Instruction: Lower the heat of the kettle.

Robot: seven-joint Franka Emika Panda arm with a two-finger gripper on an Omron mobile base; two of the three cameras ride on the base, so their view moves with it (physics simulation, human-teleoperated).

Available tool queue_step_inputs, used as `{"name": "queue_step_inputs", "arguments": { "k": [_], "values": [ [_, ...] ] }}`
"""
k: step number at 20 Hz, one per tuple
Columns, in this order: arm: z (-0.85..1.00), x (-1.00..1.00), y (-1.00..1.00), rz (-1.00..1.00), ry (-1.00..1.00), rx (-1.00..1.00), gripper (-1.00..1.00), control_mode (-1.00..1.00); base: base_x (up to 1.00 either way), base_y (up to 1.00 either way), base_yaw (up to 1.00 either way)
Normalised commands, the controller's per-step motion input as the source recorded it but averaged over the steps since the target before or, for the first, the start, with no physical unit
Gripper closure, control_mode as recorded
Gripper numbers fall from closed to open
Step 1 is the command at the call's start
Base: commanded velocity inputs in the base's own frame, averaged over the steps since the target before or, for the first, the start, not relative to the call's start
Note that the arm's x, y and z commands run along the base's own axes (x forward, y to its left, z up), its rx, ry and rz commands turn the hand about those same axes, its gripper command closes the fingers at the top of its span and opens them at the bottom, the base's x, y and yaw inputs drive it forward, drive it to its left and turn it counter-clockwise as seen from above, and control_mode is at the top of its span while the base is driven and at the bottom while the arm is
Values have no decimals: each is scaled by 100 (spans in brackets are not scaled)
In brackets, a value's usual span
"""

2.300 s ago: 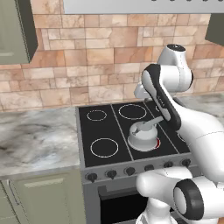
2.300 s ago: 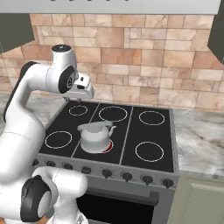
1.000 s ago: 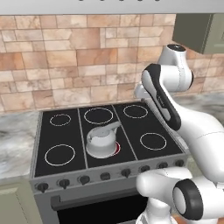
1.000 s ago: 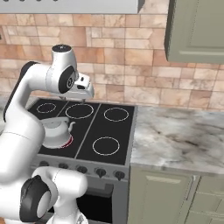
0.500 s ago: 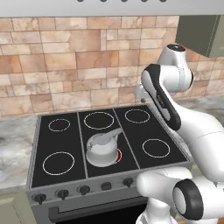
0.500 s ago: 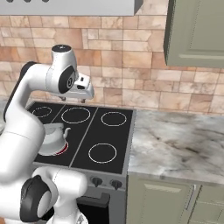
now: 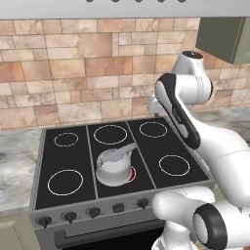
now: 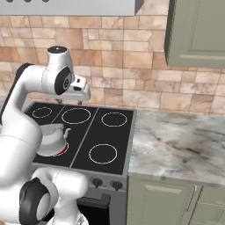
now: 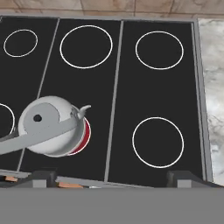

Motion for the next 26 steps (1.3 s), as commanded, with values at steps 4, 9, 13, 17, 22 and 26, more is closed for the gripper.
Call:
{"name": "queue_step_inputs", "arguments": {
  "k": [4, 9, 13, 17, 22, 26],
  "values": [
    [-49, -21, 100, 28, 0, -24, -100, -100, 0, 0, 0],
    [-46, -17, 100, 35, 0, -28, -100, -100, 0, 0, 0],
    [-45, -27, 100, 40, 0, -30, -100, -100, 0, 0, 0],
    [-50, -48, 97, 43, 0, -33, -100, -100, 0, 0, 0],
    [-58, -64, 84, 42, 0, -38, -100, -100, 0, 0, 0],
    [-66, -71, 39, 37, 0, -31, -100, -100, 0, 0, 0]
  ]
}}
